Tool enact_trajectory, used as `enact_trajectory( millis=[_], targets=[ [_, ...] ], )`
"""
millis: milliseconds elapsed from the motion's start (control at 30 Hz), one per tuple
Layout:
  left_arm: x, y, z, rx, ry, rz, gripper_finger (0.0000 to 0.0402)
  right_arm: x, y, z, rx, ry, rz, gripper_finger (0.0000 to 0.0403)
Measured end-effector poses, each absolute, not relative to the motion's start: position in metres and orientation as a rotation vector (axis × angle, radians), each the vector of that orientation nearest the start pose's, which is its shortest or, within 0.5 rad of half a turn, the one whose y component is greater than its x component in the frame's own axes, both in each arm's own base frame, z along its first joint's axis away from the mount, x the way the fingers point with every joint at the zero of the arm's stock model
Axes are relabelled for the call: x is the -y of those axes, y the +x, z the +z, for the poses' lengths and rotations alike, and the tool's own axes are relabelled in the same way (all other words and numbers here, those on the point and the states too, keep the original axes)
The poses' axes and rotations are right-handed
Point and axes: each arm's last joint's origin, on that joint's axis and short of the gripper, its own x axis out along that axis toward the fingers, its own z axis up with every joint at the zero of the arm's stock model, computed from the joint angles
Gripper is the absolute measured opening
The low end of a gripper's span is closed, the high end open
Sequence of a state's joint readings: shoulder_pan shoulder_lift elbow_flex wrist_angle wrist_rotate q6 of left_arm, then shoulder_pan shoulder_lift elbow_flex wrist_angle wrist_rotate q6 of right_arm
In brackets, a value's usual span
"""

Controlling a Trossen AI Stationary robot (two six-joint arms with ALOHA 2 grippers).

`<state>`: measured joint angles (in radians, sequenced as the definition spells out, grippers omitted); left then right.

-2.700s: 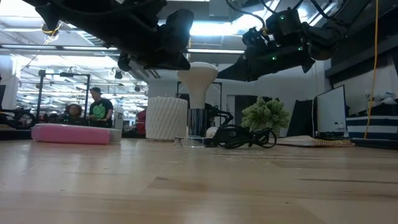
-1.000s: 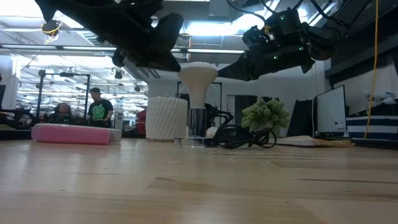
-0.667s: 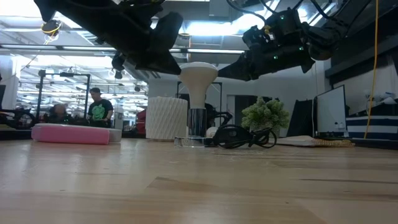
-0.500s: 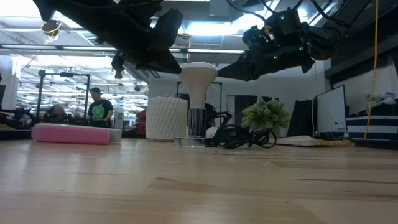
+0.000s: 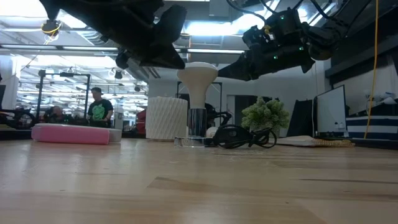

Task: Screw lightbulb
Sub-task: Insert the white light bulb into the silver lamp

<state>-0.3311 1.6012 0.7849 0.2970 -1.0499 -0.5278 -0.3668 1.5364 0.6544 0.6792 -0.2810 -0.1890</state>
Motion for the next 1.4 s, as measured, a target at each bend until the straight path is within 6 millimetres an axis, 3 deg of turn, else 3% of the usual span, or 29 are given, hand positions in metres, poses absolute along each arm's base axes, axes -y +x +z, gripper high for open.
enact_trajectory(
  millis=[367,1167,1400],
  targets=[
    [0.076,0.304,0.192,-0.204,-0.132,0.776,0.0005,0.100,0.289,0.197,-0.188,-0.115,0.019,0.0003],
    [0.052,0.308,0.191,-0.203,-0.129,0.871,0.0005,0.096,0.288,0.193,-0.222,-0.080,0.144,0.0003],
    [0.048,0.307,0.187,-0.242,-0.100,0.888,0.0005,0.081,0.292,0.193,-0.216,-0.080,0.220,0.0003]
  ],
)
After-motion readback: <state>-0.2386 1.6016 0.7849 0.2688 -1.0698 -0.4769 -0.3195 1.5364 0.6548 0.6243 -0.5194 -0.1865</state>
